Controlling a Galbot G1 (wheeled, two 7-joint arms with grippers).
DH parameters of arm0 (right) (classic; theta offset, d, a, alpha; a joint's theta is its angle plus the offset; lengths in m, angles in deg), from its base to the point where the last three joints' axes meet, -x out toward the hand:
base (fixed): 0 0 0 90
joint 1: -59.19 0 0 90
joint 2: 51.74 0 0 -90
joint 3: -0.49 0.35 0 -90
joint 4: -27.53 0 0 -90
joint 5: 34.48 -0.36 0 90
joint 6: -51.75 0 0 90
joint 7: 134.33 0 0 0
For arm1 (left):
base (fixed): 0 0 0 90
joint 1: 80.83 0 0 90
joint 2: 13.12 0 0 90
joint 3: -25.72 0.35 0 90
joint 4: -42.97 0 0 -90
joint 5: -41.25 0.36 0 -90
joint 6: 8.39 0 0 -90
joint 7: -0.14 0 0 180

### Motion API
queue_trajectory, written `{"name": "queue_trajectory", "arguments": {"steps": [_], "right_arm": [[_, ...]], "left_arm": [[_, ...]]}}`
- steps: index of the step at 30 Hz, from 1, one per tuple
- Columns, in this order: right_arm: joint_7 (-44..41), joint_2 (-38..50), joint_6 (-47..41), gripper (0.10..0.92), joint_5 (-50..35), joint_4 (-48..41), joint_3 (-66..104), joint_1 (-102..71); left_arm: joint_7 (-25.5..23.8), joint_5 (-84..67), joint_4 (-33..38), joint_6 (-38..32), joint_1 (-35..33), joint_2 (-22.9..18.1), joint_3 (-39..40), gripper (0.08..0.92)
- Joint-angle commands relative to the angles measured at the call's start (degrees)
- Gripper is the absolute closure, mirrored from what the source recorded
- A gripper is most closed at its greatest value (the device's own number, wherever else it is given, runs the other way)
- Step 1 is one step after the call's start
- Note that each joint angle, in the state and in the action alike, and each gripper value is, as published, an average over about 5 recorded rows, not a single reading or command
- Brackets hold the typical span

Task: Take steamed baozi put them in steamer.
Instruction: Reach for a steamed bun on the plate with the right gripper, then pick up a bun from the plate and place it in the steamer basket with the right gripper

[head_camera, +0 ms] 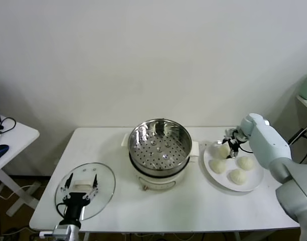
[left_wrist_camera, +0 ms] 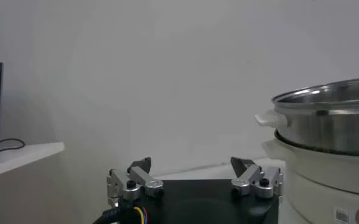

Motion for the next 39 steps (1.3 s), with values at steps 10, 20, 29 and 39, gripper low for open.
{"name": "queue_trajectory", "arguments": {"steps": [10,20,29,39], "right_arm": [[0.3,-0.3,0.2,0.292,0.3,-0.3,0.9,0.0],[-0.4,0.9,0.0,0.317,-2.0,1.6,0.0,-0.4],[-1.1,3.9,-1.2,0.331,-10.0,7.0,-5.7,0.9],[-3.0,10.6,-2.0,0.338,-26.7,26.1,-24.8,13.0]], "left_arm": [[0.1,0.0,0.1,-0.1,-0.3,-0.3,0.0,0.177],[0.2,-0.8,0.3,-0.1,-0.8,-0.3,-0.5,0.177],[0.2,-1.1,0.8,-0.2,-1.5,-0.5,-0.9,0.177],[0.2,-1.1,1.8,-0.2,-2.2,-1.0,-0.9,0.177]]}}
